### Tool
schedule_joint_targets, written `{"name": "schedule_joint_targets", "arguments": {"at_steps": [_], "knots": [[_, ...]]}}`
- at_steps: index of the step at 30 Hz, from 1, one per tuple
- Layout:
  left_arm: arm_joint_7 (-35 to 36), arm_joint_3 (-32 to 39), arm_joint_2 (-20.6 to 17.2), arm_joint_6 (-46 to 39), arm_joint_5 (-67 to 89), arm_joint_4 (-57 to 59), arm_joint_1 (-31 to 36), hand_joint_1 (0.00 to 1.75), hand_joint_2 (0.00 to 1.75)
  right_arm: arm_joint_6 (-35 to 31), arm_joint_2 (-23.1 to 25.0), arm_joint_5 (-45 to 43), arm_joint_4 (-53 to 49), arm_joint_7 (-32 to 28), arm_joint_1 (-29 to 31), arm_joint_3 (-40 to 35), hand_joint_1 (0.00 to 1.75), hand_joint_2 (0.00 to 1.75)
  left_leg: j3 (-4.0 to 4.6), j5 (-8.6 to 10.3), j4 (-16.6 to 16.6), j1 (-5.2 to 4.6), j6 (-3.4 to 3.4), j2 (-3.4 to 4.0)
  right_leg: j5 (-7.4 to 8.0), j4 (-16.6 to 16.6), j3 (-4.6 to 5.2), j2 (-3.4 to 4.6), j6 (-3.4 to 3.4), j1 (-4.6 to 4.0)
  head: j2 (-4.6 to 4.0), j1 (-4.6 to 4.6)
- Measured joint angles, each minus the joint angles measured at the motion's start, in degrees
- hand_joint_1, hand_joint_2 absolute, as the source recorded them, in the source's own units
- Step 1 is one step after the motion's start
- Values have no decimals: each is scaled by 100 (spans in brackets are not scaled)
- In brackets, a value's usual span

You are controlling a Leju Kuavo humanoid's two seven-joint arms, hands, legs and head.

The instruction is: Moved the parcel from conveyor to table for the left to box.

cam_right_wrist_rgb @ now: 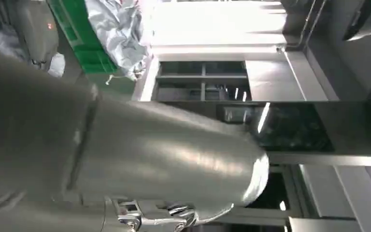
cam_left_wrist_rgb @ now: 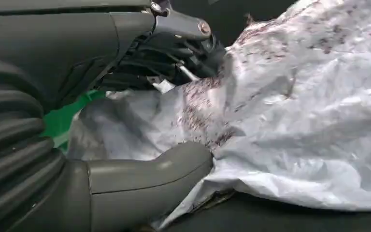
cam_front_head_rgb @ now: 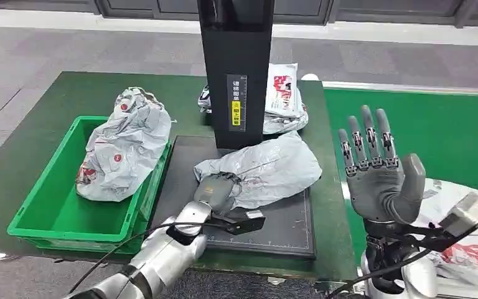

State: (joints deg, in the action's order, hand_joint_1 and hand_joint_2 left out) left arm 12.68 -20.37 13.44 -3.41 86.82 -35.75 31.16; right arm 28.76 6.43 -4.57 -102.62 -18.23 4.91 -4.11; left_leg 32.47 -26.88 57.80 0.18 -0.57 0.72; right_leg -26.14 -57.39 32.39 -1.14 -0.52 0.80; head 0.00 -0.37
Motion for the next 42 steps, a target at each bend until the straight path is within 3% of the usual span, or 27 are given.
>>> {"name": "schedule_joint_targets", "arguments": {"at_steps": [5,22,29,31,35,42], "knots": [[13,0,26,0,0,425,320,175,175,2,11,-46,-2,0,-6,0,0,175,-53,19,0,0,-18,15,2,-2,-45,18,14,-3,0,0],[101,0,90,-50,0,729,515,175,175,0,22,-83,-2,-35,-99,9,0,175,-90,-12,-3,1,-17,11,-33,-3,-84,16,12,-1,0,0],[698,9,46,-786,2,650,424,175,175,-13,35,-48,-13,2,-223,92,0,175,-92,-14,-3,0,-24,18,-31,-4,-77,27,14,-4,0,0],[710,114,4,-1398,-13,372,245,175,175,-37,46,-11,-101,15,-329,131,0,175,-132,-7,-2,0,-29,22,-26,-8,-60,31,19,-5,0,0],[-49,637,-114,-2665,-491,-1105,-444,175,175,-114,107,44,-317,-7,-670,300,0,175,-69,18,-1,1,-33,10,-12,-14,2,27,27,-12,0,-2],[-1190,1456,-195,-3613,-2066,-4577,-1832,175,175,-81,238,53,-649,-171,-1300,750,0,175,-26,-6,-2,2,-36,28,-25,-13,50,43,28,-12,0,-2]]}}
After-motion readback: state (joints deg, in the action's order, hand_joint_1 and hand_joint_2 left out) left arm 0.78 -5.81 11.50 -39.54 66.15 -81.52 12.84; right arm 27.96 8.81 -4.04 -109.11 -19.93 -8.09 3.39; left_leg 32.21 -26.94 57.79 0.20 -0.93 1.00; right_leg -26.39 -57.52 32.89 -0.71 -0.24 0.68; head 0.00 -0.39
